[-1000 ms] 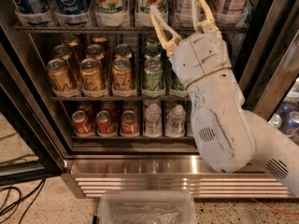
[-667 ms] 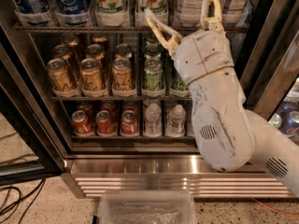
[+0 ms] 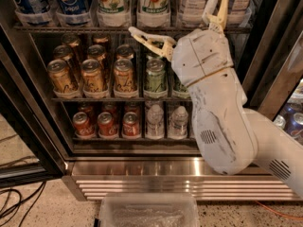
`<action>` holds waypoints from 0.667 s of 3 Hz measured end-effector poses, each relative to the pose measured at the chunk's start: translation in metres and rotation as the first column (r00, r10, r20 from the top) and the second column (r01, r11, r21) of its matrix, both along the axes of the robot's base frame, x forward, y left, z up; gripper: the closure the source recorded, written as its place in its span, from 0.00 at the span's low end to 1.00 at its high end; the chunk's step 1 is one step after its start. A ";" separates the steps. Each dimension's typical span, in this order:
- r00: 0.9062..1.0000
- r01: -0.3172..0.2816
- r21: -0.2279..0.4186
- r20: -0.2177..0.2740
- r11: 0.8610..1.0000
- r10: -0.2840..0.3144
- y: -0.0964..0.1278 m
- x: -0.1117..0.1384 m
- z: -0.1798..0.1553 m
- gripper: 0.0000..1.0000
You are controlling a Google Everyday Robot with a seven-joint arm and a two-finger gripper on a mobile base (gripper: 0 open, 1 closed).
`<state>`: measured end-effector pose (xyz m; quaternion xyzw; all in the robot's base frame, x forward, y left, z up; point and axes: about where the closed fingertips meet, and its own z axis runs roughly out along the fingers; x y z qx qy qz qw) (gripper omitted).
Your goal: Pick blue plastic bottle from top shelf of fridge
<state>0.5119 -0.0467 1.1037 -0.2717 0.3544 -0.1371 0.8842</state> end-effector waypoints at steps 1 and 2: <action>1.000 0.004 -0.030 -0.007 1.000 -0.004 0.001 0.002 -0.004 0.04; 0.999 0.033 -0.054 -0.041 0.998 -0.036 -0.007 0.009 -0.014 0.11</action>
Offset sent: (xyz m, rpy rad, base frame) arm 0.0261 -0.0318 -0.0340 -0.0183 0.1358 -0.0927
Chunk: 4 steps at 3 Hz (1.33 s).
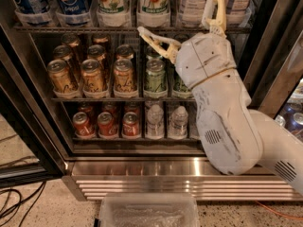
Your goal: Pick blue plastic bottle from top shelf of fridge
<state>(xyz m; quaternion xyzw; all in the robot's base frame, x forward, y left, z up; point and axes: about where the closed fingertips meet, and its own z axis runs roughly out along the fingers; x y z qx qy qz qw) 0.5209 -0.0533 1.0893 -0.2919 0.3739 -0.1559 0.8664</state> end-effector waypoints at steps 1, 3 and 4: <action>0.998 0.048 -0.042 -0.030 0.998 -0.049 -0.007 0.002 -0.012 0.17; 0.992 0.127 -0.119 0.036 0.985 -0.124 -0.009 -0.001 -0.007 0.19; 0.985 0.143 -0.080 0.108 0.987 -0.134 -0.006 0.004 0.009 0.22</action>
Offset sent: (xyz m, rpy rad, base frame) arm 0.0240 -0.0676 -0.0437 0.1124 0.2390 -0.2155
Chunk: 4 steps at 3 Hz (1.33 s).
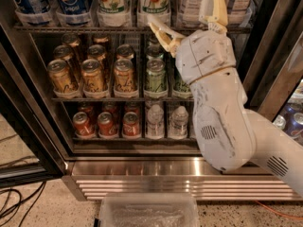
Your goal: Pick blue plastic bottle from top shelf of fridge
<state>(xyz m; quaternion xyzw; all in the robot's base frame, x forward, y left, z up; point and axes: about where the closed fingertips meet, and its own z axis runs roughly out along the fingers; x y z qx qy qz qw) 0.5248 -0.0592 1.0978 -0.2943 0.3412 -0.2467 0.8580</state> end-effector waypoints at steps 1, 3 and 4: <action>0.999 -0.021 0.056 0.039 0.998 0.019 0.004 0.002 0.008 0.26; 0.998 -0.037 0.098 0.059 0.994 0.031 0.006 0.001 0.009 0.35; 0.998 -0.037 0.098 0.059 0.994 0.031 0.006 0.001 0.009 0.16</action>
Offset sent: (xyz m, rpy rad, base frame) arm 0.0554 -0.0672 -0.0349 0.4465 0.2089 -0.1044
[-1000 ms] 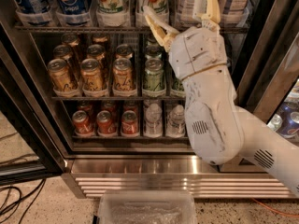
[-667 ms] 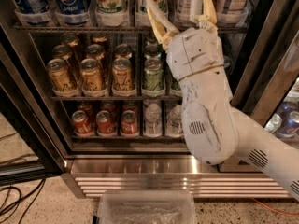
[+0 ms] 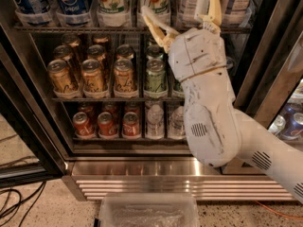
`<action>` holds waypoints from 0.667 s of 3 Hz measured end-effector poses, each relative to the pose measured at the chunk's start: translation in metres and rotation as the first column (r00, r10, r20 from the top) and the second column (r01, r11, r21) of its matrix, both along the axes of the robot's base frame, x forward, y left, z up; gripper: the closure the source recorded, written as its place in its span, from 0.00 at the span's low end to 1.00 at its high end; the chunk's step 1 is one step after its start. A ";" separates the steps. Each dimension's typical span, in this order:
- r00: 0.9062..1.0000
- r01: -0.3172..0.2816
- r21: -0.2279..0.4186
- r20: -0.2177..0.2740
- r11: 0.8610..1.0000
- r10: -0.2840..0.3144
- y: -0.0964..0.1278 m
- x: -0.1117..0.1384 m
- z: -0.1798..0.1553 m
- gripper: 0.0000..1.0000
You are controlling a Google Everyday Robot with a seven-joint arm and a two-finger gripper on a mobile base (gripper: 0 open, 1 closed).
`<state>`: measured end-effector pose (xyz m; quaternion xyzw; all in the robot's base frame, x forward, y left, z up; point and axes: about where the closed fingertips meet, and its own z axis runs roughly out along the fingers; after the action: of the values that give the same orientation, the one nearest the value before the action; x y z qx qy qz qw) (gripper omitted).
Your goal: Pick blue plastic bottle from top shelf of fridge
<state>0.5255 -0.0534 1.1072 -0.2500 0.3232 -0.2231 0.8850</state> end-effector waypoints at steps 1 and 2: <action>1.000 0.000 0.000 0.000 1.000 0.000 0.000 0.000 0.000 0.00; 1.000 0.000 0.000 0.000 1.000 0.000 0.000 0.000 0.000 0.00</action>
Offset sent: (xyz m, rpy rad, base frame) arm -0.0065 -0.0007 -0.0300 0.1306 0.1808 -0.0012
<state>0.5255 -0.0533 1.1072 -0.2500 0.3233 -0.2230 0.8850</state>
